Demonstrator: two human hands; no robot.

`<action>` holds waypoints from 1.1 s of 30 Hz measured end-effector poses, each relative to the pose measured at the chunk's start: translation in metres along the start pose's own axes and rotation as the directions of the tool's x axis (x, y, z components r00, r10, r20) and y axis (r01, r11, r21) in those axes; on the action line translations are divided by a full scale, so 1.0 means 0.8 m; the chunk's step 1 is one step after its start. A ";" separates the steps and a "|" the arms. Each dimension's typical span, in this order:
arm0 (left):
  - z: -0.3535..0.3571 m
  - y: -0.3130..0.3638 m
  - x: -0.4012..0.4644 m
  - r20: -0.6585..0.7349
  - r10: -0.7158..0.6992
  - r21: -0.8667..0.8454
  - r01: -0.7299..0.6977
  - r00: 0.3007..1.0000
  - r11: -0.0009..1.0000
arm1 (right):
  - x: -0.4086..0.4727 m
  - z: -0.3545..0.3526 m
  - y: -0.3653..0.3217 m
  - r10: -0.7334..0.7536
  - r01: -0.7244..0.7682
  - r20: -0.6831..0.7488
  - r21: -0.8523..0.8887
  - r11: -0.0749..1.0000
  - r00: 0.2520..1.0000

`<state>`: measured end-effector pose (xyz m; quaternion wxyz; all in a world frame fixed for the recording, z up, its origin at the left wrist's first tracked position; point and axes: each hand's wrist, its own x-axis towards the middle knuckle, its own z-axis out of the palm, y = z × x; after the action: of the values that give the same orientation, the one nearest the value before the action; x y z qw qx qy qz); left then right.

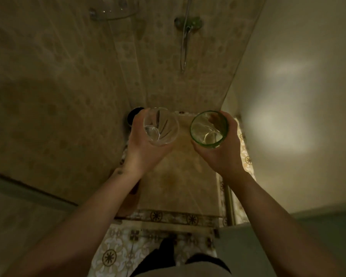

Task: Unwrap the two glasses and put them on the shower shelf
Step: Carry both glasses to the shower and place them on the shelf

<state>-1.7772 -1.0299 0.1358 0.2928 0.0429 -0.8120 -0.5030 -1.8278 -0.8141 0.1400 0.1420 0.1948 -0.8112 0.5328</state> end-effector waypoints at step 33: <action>0.163 -0.210 0.566 -0.143 -0.003 -0.007 0.002 0.990 1.000 | 0.612 0.215 0.245 -0.018 0.010 0.088 0.093 0.996 0.996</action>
<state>-2.2559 -1.1737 0.1478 0.3499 0.0789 -0.7872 -0.5017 -2.3561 -0.9832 0.1286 0.1006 0.2301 -0.7898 0.5596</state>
